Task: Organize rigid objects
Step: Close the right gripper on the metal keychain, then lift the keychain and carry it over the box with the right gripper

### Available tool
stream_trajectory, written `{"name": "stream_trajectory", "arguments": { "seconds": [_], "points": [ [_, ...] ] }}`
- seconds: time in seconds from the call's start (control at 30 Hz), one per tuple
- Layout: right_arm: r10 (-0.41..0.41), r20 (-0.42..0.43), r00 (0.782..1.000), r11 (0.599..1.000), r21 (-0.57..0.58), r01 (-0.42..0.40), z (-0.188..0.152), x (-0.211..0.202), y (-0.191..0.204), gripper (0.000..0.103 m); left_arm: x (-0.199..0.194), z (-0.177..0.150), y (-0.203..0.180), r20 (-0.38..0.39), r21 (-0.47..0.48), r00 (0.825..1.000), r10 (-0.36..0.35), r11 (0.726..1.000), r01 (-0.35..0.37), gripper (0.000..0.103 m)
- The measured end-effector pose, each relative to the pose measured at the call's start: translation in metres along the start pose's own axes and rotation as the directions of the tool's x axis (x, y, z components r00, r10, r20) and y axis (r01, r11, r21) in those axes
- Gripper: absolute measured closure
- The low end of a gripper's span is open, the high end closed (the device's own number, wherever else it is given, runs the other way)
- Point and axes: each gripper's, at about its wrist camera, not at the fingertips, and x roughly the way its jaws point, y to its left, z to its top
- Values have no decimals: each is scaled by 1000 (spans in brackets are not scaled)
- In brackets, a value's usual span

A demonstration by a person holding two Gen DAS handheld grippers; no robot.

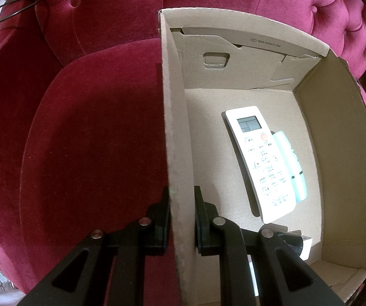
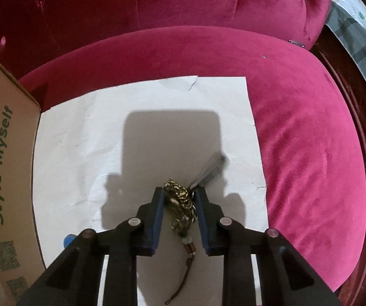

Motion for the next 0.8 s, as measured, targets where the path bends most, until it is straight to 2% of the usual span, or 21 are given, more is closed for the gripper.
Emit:
{"name": "stream_trajectory", "arguments": {
  "seconds": [0.1,0.33,0.37,0.8],
  "points": [
    [5,5,1000,1000,0,-5,0,-6,3,87,0,0,-1,0,1,1000,3,1000,-3,87],
    [-3,16,1000,1000,-18,3,-5,-21,11,89,0,0,0,0,1,1000,5,1000,-5,87],
    [-2,17,1000,1000,-14,2,-5,-24,11,98,0,0,-1,1,1,1000,6,1000,-6,87],
    [-3,70,998,1000,-6,4,-3,-67,11,99,0,0,-1,1,1,1000,11,1000,-11,87]
  ]
}}
